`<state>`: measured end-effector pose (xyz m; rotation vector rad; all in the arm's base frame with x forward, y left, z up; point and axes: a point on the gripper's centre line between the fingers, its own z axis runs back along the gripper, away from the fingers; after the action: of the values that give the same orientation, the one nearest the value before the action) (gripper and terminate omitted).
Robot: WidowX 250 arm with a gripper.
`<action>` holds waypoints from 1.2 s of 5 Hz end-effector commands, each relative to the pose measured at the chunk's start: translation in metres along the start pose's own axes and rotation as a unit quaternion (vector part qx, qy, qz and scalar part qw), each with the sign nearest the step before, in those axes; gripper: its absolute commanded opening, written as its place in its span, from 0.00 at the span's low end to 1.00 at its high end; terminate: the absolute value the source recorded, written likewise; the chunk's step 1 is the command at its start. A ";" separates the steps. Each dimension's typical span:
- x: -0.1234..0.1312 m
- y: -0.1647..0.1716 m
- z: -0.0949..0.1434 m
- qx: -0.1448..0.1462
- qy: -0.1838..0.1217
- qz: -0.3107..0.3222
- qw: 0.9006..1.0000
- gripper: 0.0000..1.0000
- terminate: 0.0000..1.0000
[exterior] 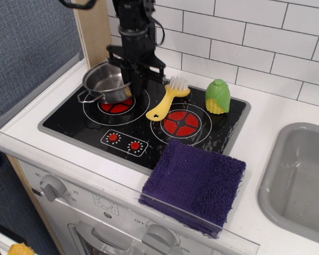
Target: Place the wok on the purple napkin.
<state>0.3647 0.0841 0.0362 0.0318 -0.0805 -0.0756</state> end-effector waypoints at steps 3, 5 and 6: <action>-0.081 -0.139 0.084 0.010 -0.077 -0.077 0.994 0.00 0.00; -0.099 -0.183 0.060 -0.011 -0.063 -0.090 0.994 0.00 0.00; -0.093 -0.193 0.037 -0.016 -0.043 -0.102 0.994 0.00 0.00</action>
<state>0.2531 -0.1014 0.0447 0.0094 -0.1103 -0.2670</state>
